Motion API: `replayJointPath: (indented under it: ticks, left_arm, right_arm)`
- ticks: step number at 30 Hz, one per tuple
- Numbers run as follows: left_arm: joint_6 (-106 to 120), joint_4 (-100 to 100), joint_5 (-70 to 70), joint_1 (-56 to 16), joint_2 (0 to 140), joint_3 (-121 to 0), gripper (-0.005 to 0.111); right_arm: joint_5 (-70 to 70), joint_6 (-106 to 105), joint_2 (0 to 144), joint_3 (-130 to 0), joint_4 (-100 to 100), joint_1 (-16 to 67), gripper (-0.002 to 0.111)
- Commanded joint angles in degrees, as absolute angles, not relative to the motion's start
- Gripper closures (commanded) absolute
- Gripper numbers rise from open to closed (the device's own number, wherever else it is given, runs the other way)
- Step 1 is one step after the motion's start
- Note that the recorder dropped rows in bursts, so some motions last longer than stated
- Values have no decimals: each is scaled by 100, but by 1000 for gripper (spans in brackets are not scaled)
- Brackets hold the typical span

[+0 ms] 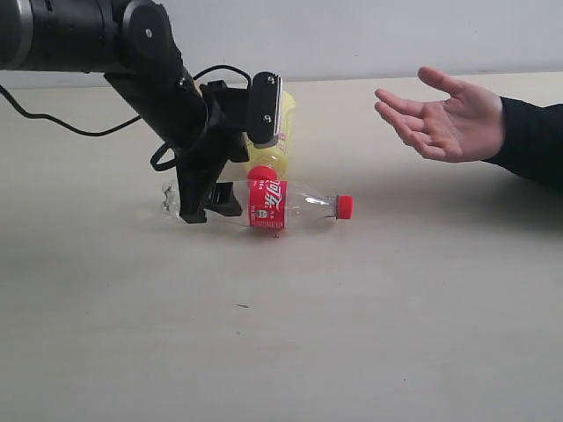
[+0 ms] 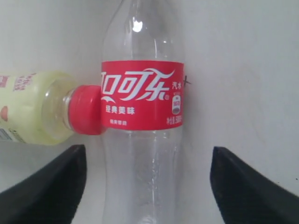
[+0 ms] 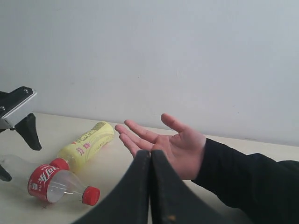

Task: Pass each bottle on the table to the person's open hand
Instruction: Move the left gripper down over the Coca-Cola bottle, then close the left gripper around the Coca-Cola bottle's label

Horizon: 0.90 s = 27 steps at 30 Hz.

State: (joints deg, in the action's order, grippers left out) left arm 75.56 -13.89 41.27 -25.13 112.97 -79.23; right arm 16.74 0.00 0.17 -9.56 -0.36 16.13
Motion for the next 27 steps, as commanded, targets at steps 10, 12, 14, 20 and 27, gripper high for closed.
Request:
replayJointPath:
  ticks: [10, 12, 14, 20, 27]
  left_arm:
    - [7477, -1400, 4048, -2527, 11711, -7947, 35]
    - [7477, -1400, 4058, -2527, 11767, -7947, 35]
    - [7462, -1411, 4058, -2527, 11820, -7947, 35]
    - [7463, -1433, 4080, -2527, 11873, -7934, 35]
    - [7204, -1433, 4233, -2527, 11873, -7934, 35]
  right_arm:
    - [1617, 0, 0, -920, -39, 1600, 108]
    - [1617, 0, 0, -920, -39, 1600, 108]
    - [1617, 0, 0, -920, -39, 1600, 108]
    - [1617, 0, 0, -920, -39, 1600, 108]
    - [1617, 0, 0, -920, -39, 1600, 108]
